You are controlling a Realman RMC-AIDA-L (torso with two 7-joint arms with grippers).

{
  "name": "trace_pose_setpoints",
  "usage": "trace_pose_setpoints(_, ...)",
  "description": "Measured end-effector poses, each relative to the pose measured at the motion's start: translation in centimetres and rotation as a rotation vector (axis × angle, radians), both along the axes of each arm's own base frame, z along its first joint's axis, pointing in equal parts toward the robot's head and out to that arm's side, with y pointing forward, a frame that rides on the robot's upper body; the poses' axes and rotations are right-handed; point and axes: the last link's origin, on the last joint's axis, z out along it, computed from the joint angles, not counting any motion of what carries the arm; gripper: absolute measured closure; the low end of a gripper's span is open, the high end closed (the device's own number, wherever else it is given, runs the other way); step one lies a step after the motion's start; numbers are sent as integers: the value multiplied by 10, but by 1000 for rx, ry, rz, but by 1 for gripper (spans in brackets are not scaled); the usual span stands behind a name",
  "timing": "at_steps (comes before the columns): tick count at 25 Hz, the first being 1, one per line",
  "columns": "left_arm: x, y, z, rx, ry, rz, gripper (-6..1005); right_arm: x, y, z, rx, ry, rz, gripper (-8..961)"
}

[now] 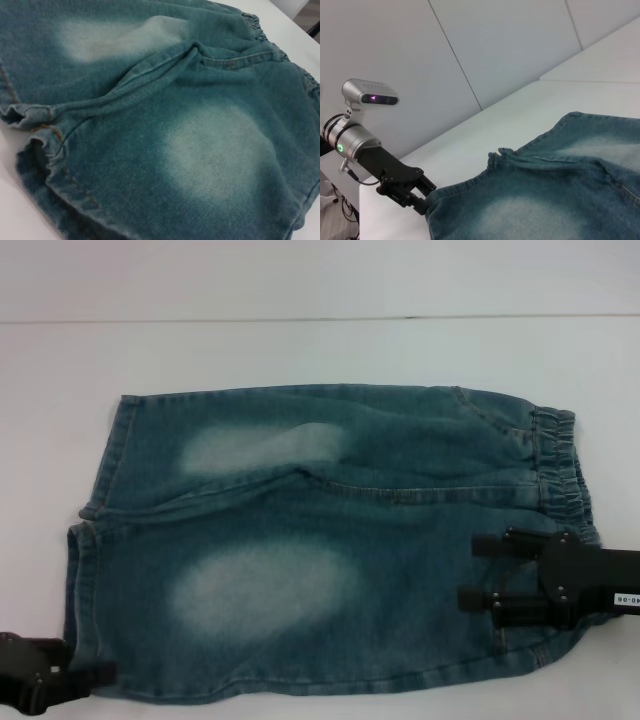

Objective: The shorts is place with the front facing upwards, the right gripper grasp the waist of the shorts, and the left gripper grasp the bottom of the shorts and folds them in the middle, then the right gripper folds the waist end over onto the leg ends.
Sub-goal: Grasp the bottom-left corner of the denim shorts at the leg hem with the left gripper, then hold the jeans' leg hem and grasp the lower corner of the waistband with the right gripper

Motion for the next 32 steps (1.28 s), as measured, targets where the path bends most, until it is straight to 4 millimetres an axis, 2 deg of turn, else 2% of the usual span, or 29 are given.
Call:
trace_pose_setpoints(8, 5, 2, -1, -5, -28, -5, 671, 0, 0, 0, 0, 1, -1, 33)
trace_pose_setpoints(11, 6, 4, -1, -7, -25, -10, 892, 0, 0, 0, 1, 1, -2, 33)
trace_pose_setpoints(14, 7, 4, 0, -6, -24, -12, 946, 2, -3, 4, 14, 15, -12, 33)
trace_pose_setpoints(17, 9, 5, 1, -3, -18, -22, 982, 9, -8, 18, 52, 51, -41, 38)
trace_pose_setpoints(23, 10, 7, 2, 7, -11, -30, 982, 50, -35, 57, 166, 91, -242, 38)
trace_pose_setpoints(27, 12, 10, 3, 14, -15, -45, 981, 72, -56, 60, 214, 37, -315, 39)
trace_pose_setpoints(32, 13, 12, 2, 16, -13, -52, 981, 84, -70, 53, 192, -1, -378, 39)
